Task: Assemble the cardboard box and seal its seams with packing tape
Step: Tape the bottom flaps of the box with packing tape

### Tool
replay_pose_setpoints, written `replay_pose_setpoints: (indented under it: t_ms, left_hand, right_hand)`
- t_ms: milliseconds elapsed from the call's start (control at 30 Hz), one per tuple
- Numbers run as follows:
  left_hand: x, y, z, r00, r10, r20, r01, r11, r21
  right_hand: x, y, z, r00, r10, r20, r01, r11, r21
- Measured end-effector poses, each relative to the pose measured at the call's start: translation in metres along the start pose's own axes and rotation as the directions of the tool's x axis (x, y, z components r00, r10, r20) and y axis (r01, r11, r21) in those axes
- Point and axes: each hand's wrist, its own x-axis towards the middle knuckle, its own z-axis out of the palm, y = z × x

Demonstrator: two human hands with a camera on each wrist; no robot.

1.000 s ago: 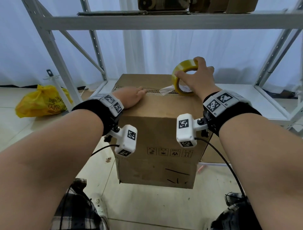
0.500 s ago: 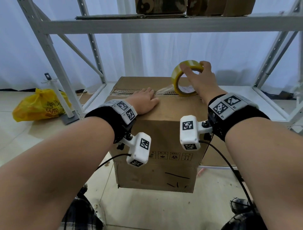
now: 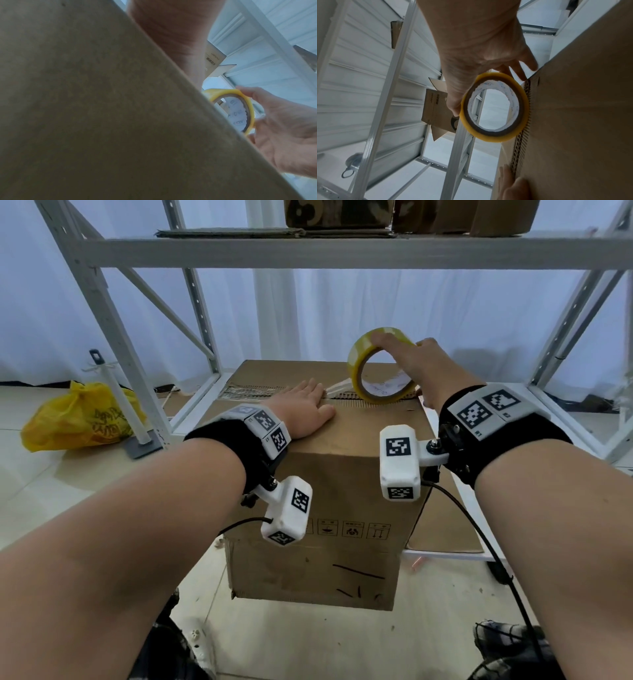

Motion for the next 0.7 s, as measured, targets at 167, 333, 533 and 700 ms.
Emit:
replay_pose_setpoints:
  t_ms: [167,333,533,700]
  left_hand:
    - [0.001,0.002,-0.002,0.999,-0.003,0.049,0.004,0.999,-0.037]
    - [-0.001,0.000,0.002,0.999,0.005,0.036,-0.003,0.998,-0.056]
    - [0.000,0.001,0.000,0.999,0.007,0.031,-0.005,0.998,-0.058]
    - [-0.001,0.001,0.001,1.000,0.011,0.021,-0.010,0.998,-0.054]
  right_hand:
    - [-0.002,0.001,0.008,1.000,-0.024,-0.015,0.025,0.998,0.064]
    - [-0.009,0.003,0.028,0.995,-0.080,-0.057,0.089,0.982,0.167]
    - [-0.012,-0.011,0.024,0.963,-0.183,-0.199,0.222,0.955,0.197]
    - [-0.010,-0.002,0.007,0.939,-0.250,-0.237,0.261,0.965,0.012]
